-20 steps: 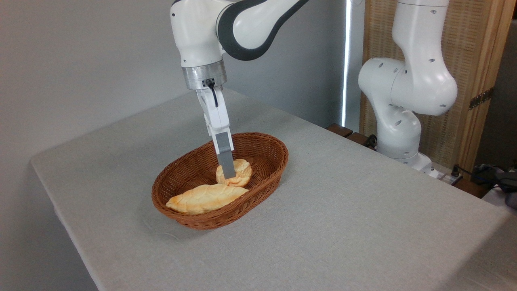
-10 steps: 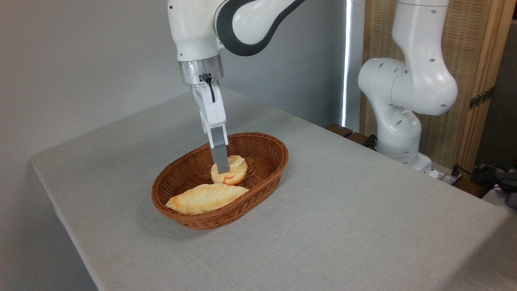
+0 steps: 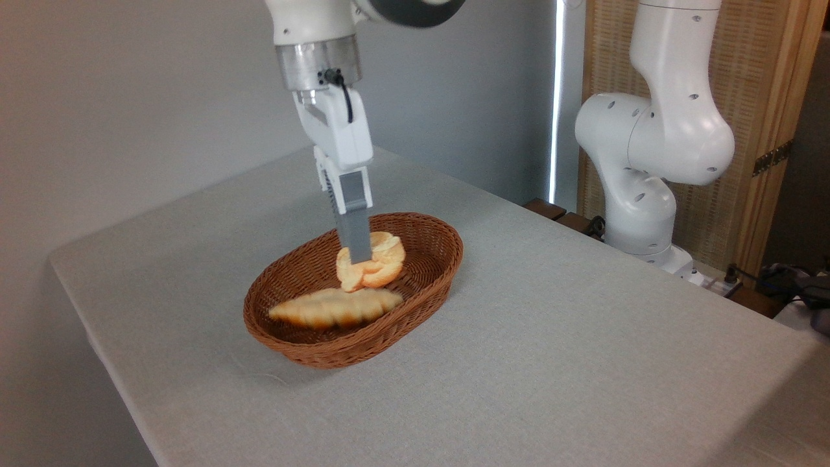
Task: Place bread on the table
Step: 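Carry the bun over the basket rim and set it on the table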
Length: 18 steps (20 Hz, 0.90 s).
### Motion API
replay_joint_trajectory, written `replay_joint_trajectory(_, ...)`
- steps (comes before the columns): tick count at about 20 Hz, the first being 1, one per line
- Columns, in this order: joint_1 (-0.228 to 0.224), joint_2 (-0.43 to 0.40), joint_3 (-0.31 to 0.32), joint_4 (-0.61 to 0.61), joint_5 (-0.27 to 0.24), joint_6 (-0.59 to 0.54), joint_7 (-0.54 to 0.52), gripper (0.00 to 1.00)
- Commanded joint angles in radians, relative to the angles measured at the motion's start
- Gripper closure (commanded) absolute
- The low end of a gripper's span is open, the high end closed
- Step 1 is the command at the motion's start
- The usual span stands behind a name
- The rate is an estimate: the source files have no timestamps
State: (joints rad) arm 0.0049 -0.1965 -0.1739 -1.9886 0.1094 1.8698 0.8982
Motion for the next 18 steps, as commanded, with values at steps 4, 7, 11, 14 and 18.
replay_joint_trajectory(4, -0.002, -0.003, 0.126, 0.088, -0.011, -0.101, 0.203, 0.61)
replay_joint_trajectory(7, -0.002, -0.001, 0.139, 0.117, -0.005, -0.124, 0.211, 0.54)
replay_joint_trajectory(11, -0.002, -0.003, 0.188, 0.119, 0.003, -0.127, 0.219, 0.23)
replay_joint_trajectory(14, -0.002, -0.003, 0.188, 0.120, 0.001, -0.127, 0.215, 0.00)
replay_joint_trajectory(18, -0.002, -0.001, 0.188, 0.120, 0.001, -0.127, 0.214, 0.00)
